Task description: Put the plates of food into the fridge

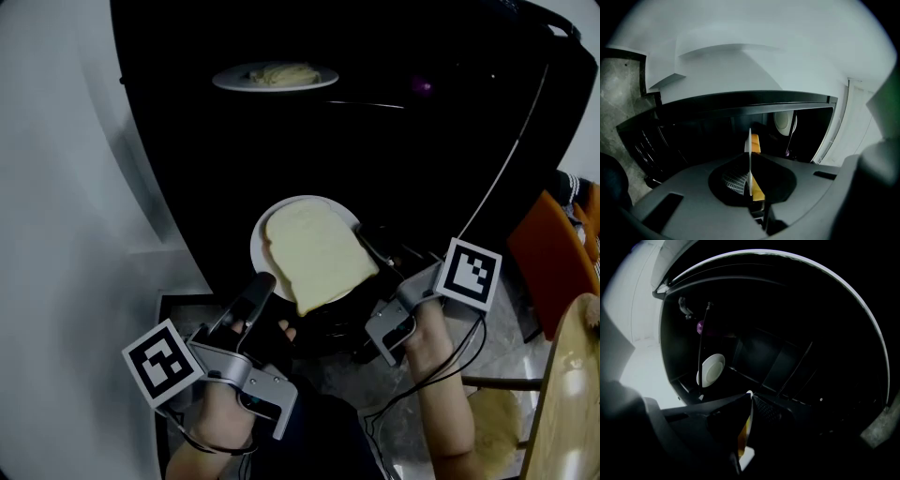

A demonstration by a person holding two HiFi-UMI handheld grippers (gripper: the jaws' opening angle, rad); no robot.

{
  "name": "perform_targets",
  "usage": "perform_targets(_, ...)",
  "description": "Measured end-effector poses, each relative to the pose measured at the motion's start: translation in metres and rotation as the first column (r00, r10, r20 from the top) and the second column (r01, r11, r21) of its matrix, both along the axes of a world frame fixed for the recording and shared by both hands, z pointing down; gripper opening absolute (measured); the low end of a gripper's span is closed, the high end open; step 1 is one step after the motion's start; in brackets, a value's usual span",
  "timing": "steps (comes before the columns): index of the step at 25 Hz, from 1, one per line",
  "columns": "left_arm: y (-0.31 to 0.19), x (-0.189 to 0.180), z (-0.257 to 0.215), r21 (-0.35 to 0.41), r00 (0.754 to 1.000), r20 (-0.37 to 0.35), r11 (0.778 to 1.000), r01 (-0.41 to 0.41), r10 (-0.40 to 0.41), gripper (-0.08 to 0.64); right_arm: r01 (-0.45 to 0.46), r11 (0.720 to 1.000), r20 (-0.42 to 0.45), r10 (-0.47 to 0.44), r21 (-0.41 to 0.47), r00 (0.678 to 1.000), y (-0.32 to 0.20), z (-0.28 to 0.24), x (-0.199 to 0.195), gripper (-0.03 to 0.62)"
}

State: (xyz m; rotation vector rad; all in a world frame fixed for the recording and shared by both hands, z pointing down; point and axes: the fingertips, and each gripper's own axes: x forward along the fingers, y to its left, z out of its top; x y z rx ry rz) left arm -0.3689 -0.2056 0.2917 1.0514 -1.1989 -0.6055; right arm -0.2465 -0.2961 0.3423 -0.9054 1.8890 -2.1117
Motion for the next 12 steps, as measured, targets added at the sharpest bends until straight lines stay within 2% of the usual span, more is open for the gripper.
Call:
perform_targets(6, -0.005, 0.004, 0.003, 0.013, 0.999, 0.019, 0.999, 0.032, -0.032, 0.018, -0.051, 0.998, -0.018, 0.051, -0.02, 0.999, -0.006, 0.012, 0.001, 0.021)
perform_targets(12, -0.004, 0.001, 0.016, -0.016, 0.997, -0.01, 0.997, 0.082, -0.082, 0.018, -0.07, 0.997, -0.072, 0.066, -0.044, 0.995, -0.009, 0.022, -0.003, 0.021)
